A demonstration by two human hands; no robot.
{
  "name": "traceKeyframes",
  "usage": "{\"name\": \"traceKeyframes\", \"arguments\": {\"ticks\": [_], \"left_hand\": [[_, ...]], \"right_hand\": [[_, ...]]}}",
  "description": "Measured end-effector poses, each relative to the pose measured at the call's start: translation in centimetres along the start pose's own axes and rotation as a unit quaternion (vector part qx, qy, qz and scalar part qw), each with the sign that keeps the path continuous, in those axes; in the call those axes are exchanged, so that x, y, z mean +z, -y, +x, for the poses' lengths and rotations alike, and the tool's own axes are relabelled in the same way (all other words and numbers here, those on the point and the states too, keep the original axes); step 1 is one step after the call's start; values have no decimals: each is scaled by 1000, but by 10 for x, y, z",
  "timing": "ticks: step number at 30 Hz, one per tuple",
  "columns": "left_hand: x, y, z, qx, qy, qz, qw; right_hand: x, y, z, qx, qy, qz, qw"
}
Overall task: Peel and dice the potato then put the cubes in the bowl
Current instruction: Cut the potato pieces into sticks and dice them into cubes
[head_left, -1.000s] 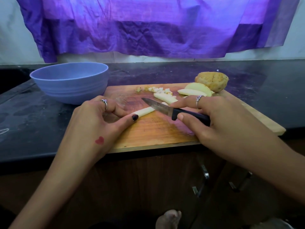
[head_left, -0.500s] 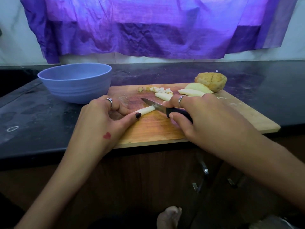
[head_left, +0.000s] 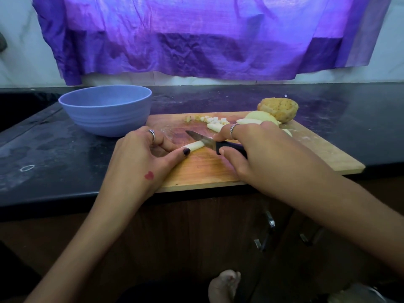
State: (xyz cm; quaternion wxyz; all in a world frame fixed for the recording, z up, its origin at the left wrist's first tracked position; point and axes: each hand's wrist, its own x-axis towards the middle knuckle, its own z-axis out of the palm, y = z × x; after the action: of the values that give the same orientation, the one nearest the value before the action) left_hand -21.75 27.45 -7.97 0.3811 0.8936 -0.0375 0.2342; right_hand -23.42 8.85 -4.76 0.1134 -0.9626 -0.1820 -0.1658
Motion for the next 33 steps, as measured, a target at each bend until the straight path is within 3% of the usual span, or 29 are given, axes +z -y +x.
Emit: {"name": "traceKeyframes", "arguments": {"ticks": [5,8,11,25,33], "left_hand": [[0,1,1,-2,1,7,1000],[1,2,2,0,3,12,1000],[1,2,2,4,0,12,1000],[-1,-3,-1,-7,8,10,1000],[-2,-3,-1,-20,11,3,1000]], "right_hand": [[2,-2,-5,-6,3,-29,1000],[-2,-5,-14,4,-38,-43,998],[-2,-4,-19,1,-72,15,997],[4,8,2,-2,-17,37,999],[9,7,-13,-11,-74,-24,997]]}}
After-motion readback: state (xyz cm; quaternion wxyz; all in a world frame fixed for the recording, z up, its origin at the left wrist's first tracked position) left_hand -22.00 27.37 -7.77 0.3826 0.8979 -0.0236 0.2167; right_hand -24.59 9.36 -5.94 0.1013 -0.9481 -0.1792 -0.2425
